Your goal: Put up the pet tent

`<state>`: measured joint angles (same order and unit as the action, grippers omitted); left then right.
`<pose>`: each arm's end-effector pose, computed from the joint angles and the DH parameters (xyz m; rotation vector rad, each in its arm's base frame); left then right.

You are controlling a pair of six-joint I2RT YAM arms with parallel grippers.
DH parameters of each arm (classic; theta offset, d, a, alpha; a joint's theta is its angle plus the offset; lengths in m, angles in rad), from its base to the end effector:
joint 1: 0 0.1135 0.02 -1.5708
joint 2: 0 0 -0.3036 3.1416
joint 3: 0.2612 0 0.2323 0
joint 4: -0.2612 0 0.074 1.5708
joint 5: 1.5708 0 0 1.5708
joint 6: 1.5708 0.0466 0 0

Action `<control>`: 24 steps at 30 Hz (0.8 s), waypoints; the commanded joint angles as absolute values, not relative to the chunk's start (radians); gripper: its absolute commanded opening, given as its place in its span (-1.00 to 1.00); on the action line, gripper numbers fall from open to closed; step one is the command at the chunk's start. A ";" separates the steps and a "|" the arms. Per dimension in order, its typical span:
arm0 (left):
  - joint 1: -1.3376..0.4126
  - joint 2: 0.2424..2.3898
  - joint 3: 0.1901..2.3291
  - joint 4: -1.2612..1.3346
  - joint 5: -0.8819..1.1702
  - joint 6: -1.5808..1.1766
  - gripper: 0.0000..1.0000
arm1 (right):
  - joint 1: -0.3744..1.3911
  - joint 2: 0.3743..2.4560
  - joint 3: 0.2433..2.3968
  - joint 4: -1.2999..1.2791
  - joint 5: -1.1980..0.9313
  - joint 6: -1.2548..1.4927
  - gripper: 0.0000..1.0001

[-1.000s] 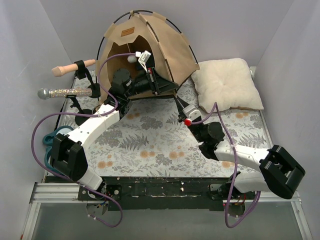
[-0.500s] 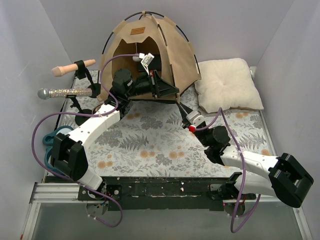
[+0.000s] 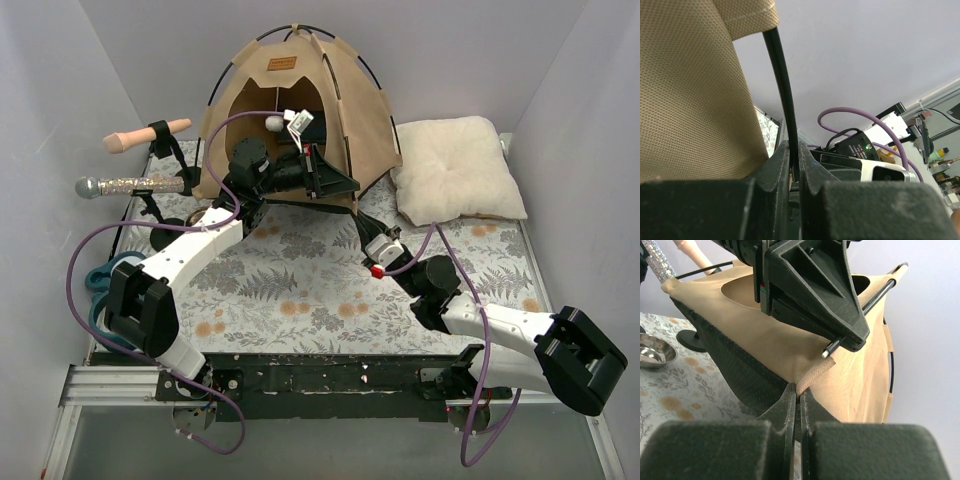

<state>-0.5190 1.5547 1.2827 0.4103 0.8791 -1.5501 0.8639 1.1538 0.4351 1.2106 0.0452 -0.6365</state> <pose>0.2862 -0.2048 0.4289 -0.0402 1.9859 -2.1458 0.1391 0.1596 0.3454 -0.7067 0.8181 0.1805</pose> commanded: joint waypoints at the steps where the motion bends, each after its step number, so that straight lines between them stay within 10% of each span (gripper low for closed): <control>1: -0.462 1.551 1.327 0.485 0.658 -1.511 -1.00 | 0.885 1.138 0.385 1.249 -0.093 -0.681 -0.97; 24: -0.449 1.586 1.365 0.457 0.629 -1.557 -1.00 | 0.896 1.101 0.305 1.256 -0.218 -0.795 -0.97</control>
<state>-0.5194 1.5841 1.2850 0.3584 0.9024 -1.5635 0.8551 1.1278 0.3553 1.2400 -0.0208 -0.7700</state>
